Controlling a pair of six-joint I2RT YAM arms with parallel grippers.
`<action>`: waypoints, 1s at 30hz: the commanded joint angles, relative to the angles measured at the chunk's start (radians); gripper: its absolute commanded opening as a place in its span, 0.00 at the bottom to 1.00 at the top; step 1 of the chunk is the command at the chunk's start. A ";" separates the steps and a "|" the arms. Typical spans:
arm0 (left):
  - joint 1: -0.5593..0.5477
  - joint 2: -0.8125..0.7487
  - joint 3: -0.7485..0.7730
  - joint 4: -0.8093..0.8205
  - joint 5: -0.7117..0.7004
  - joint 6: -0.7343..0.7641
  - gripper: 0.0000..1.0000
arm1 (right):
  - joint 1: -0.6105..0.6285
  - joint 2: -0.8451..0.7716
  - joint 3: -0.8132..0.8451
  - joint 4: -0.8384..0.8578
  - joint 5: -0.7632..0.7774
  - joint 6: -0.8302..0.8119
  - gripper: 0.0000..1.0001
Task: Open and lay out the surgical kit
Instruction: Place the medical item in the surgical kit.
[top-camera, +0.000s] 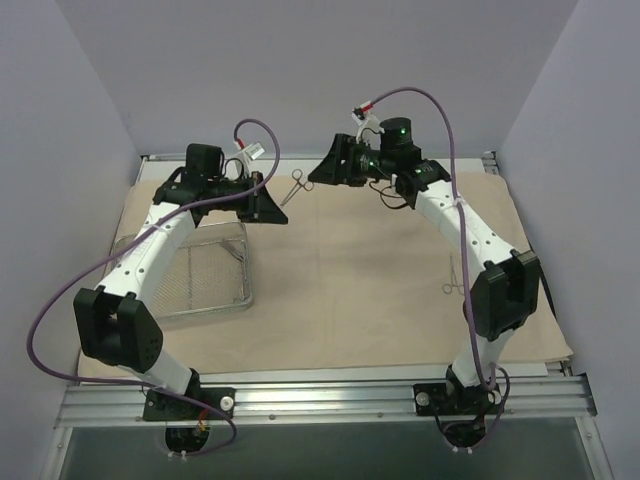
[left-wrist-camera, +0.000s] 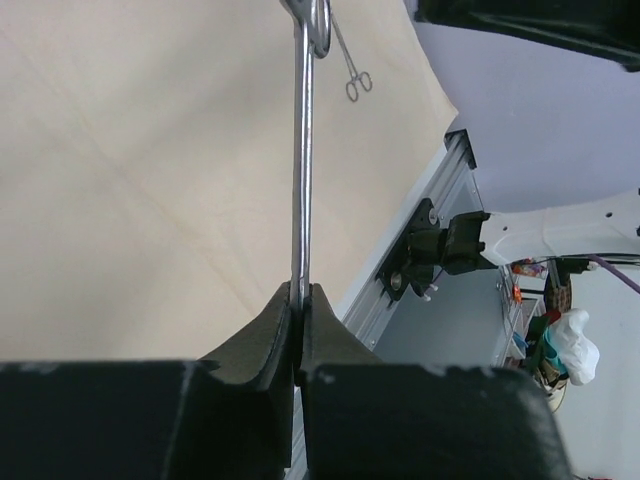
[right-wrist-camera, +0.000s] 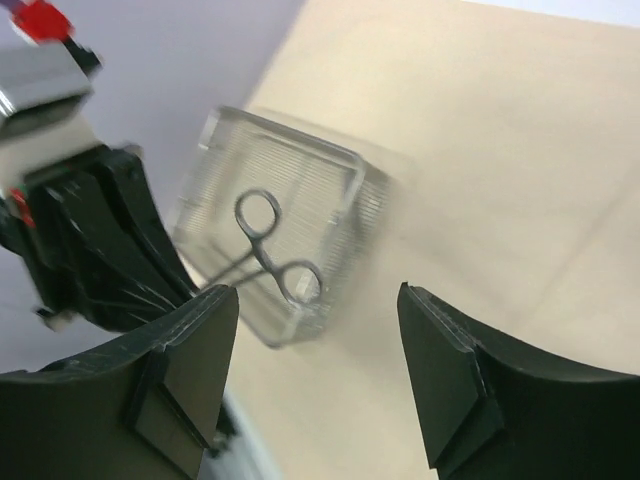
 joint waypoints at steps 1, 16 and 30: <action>0.005 0.010 0.054 -0.102 -0.018 0.085 0.02 | 0.032 -0.103 0.076 -0.382 0.142 -0.447 0.65; -0.084 0.084 0.031 -0.291 0.068 0.187 0.02 | 0.416 -0.331 -0.122 -0.480 0.549 -1.257 0.54; -0.142 0.050 0.001 -0.268 0.127 0.153 0.02 | 0.402 -0.278 -0.097 -0.555 0.515 -1.455 0.45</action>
